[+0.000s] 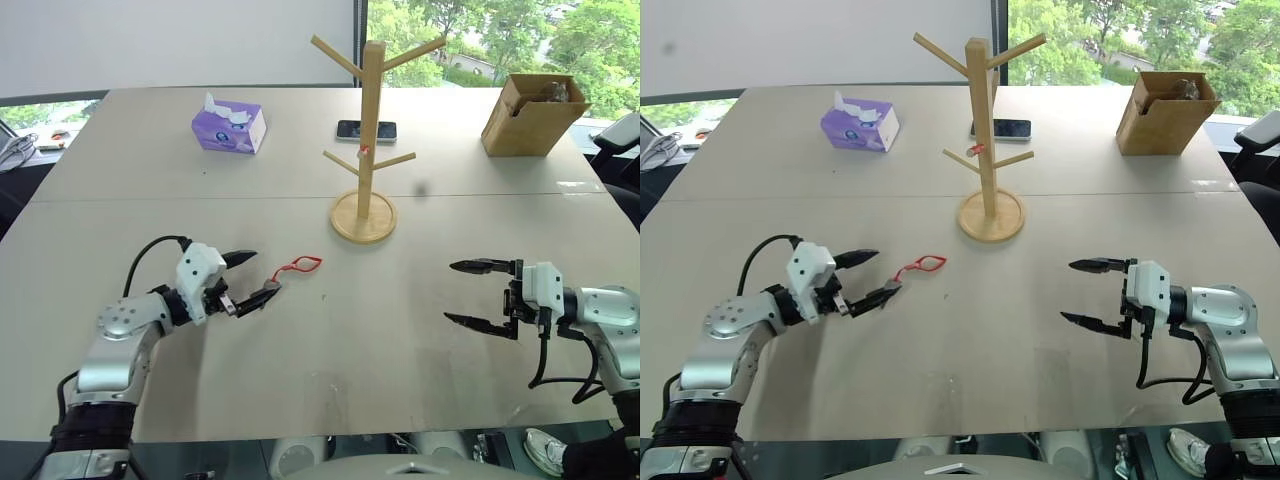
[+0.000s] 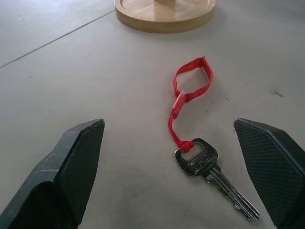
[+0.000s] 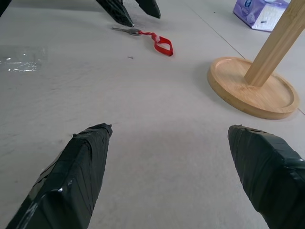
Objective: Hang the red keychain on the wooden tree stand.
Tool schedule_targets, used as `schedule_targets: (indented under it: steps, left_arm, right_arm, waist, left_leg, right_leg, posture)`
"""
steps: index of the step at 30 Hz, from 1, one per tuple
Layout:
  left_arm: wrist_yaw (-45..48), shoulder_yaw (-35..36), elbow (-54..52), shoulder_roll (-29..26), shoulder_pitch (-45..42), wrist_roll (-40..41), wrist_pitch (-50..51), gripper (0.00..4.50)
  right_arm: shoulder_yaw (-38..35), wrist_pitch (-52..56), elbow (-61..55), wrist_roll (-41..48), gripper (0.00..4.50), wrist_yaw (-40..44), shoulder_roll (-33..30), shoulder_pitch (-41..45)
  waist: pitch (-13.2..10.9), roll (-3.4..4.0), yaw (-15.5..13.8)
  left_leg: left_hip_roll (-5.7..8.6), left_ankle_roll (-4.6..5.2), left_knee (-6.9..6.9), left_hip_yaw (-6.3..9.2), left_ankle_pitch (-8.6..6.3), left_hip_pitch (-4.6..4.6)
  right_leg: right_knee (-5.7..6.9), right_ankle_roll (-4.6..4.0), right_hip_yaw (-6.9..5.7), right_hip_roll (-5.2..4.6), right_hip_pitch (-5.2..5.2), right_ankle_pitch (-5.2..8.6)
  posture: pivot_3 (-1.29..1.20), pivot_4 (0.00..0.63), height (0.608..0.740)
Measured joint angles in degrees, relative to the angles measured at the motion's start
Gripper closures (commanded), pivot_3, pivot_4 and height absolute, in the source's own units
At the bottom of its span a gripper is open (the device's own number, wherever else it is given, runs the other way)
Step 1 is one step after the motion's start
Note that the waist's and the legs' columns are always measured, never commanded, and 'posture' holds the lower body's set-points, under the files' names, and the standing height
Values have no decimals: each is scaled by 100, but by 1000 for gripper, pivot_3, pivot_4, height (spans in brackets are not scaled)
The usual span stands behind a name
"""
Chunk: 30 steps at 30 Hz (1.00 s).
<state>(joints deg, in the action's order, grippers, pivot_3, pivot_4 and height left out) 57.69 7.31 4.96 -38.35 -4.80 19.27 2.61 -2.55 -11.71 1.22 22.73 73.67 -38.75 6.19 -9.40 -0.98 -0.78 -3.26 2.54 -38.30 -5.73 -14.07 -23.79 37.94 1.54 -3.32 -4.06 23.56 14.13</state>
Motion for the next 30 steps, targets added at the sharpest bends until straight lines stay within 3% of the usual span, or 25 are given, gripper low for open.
schedule_targets:
  steps: [6,21,25,30]
  left_arm:
    - [0,-328,333,217,-233,-229,-251,0]
    - [-77,-356,992,501,-761,-414,-592,0]
    - [-43,-360,1002,528,-780,-437,-593,1320]
    - [-18,-358,1006,532,-784,-433,-583,3810]
  right_arm:
    - [0,12,-5,-6,300,-162,62,2]
    - [0,19,-108,-17,300,-408,62,-58]
    - [0,26,-109,-18,241,-420,61,-57]
    - [0,41,-121,-18,241,-439,60,-56]
  waist:
    - [0,0,2]
    - [1,1,-4]
    - [2,3,-4]
    - [3,4,-4]
  left_leg:
    - [1,0,-1,0,0,0]
    - [2,0,-3,0,1,1]
    - [3,0,-3,0,1,2]
    - [3,0,-3,0,1,2]
  right_leg:
    - [2,0,0,1,0,0]
    - [4,1,0,0,-2,-1]
    - [4,1,0,0,-2,-1]
    - [4,1,0,0,-2,-1]
  posture:
    - [0,150,740]
    - [0,150,740]
    - [0,150,740]
    - [0,150,740]
